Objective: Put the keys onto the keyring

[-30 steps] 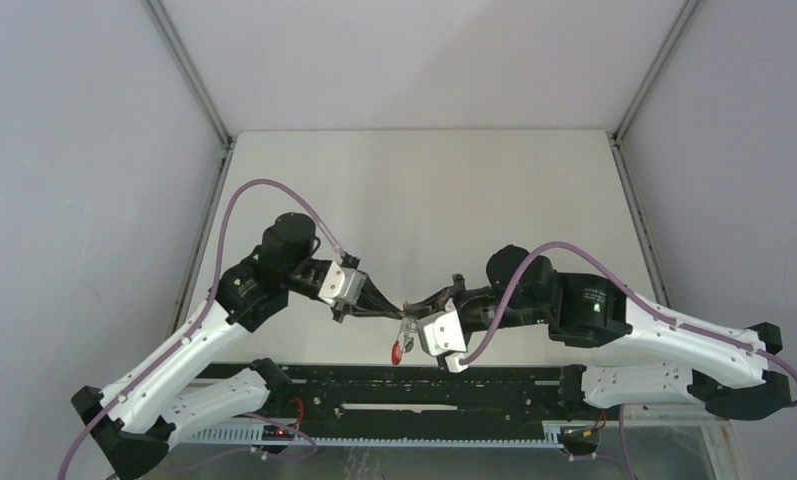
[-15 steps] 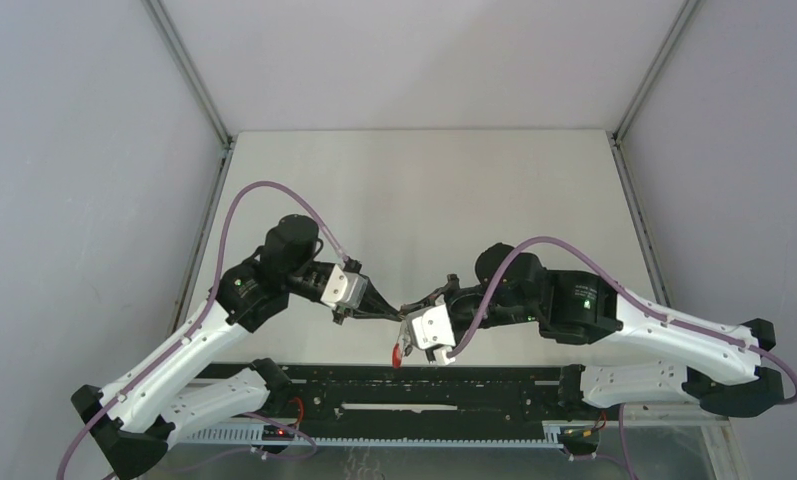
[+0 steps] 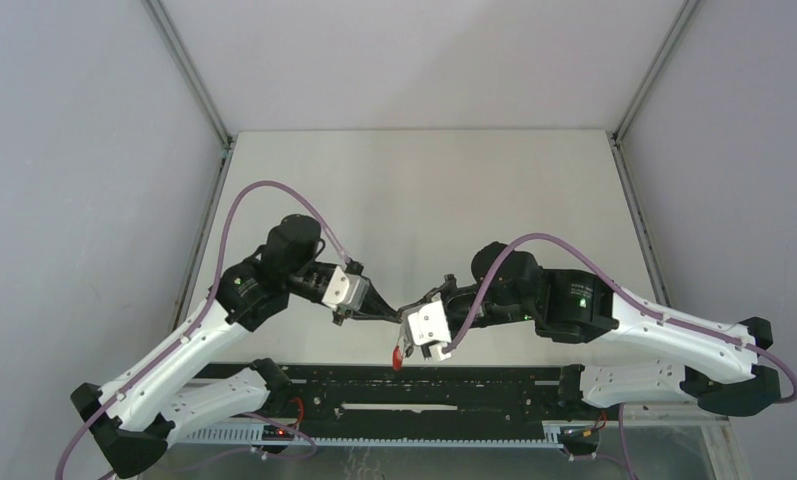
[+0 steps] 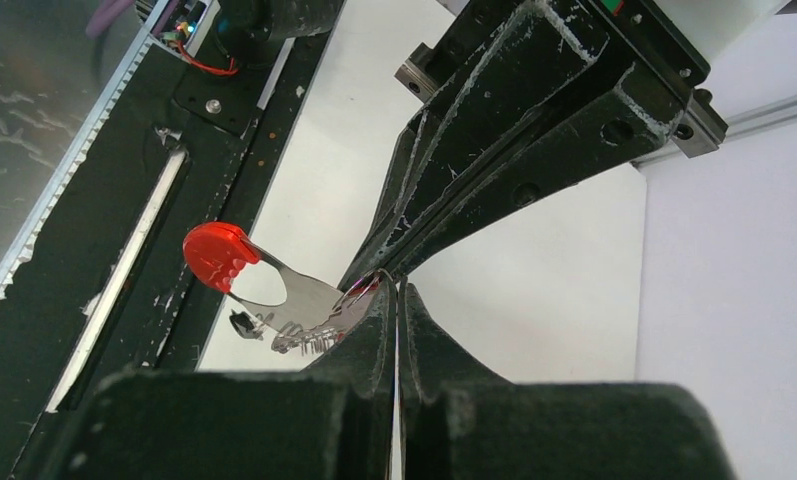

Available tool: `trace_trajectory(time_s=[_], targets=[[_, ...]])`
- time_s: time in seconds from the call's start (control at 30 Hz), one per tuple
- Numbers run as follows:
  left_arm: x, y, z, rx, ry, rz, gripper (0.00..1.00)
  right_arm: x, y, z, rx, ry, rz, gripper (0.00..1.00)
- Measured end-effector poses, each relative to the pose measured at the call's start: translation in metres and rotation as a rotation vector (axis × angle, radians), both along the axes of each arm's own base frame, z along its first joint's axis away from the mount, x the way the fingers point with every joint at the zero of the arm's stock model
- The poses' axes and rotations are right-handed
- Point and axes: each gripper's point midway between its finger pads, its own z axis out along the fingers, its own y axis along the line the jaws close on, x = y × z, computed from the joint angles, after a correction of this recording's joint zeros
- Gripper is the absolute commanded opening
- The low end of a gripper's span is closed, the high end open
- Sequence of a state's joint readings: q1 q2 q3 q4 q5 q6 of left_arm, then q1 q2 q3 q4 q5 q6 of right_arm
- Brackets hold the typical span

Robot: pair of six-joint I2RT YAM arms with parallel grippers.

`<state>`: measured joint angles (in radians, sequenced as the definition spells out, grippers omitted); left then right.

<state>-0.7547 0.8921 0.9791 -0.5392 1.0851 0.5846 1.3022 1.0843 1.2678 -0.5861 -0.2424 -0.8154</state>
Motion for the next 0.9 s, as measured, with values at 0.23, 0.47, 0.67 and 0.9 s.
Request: trace_trajectory(time_s=[0.23, 0.47, 0.67, 0.9], targets=[[-0.003, -0.002, 0.009, -0.027, -0.006, -0.013, 0.00, -0.001, 0.002, 0.010, 0.017, 0.025, -0.005, 0.19], [-0.002, -0.006, 0.029, -0.089, -0.005, -0.006, 0.00, 0.005, 0.002, 0.028, 0.035, 0.084, -0.032, 0.21], [0.000, -0.009, 0.048, -0.157, -0.035, 0.004, 0.00, 0.007, -0.001, 0.045, 0.036, 0.155, -0.030, 0.24], [-0.002, -0.010, 0.065, -0.229, -0.071, 0.003, 0.00, 0.006, -0.002, 0.061, 0.035, 0.224, -0.014, 0.28]])
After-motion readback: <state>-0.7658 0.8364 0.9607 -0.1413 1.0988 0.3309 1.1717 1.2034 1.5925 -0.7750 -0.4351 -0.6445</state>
